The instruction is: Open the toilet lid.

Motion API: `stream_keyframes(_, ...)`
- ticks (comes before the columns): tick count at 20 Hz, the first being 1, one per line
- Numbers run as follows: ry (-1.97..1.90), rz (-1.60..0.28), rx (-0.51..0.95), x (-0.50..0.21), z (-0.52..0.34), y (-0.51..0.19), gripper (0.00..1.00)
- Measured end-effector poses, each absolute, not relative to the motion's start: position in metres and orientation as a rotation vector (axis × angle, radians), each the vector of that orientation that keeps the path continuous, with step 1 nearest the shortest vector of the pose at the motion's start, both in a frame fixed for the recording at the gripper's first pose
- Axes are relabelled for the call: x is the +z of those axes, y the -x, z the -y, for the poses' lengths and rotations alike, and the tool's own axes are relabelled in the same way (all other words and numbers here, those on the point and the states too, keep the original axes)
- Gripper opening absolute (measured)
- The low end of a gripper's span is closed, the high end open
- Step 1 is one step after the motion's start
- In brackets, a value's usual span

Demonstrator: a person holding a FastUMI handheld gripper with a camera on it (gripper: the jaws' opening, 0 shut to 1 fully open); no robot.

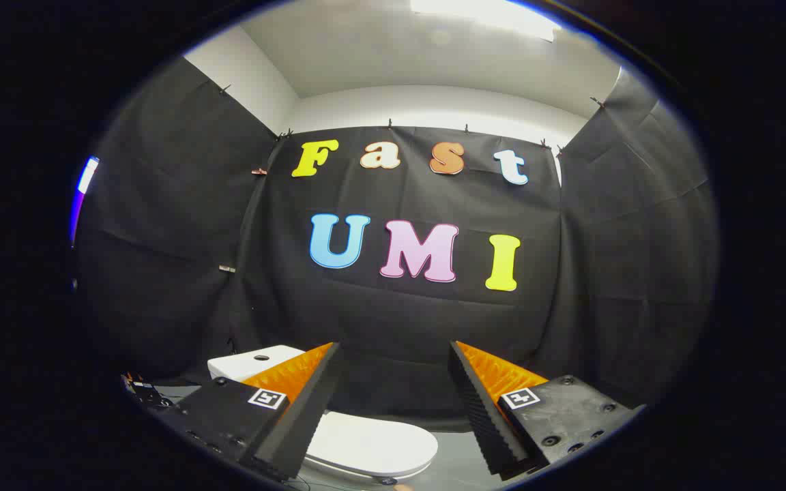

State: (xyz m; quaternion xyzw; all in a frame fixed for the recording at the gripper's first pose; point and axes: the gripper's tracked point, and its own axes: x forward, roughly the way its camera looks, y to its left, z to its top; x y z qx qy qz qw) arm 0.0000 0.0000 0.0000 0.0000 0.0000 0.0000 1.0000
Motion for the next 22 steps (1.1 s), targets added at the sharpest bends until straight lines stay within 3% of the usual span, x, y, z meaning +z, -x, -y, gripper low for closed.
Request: stream_keyframes(22,0.03,0.009,0.004,0.0007,-0.0017,0.0006,0.98)
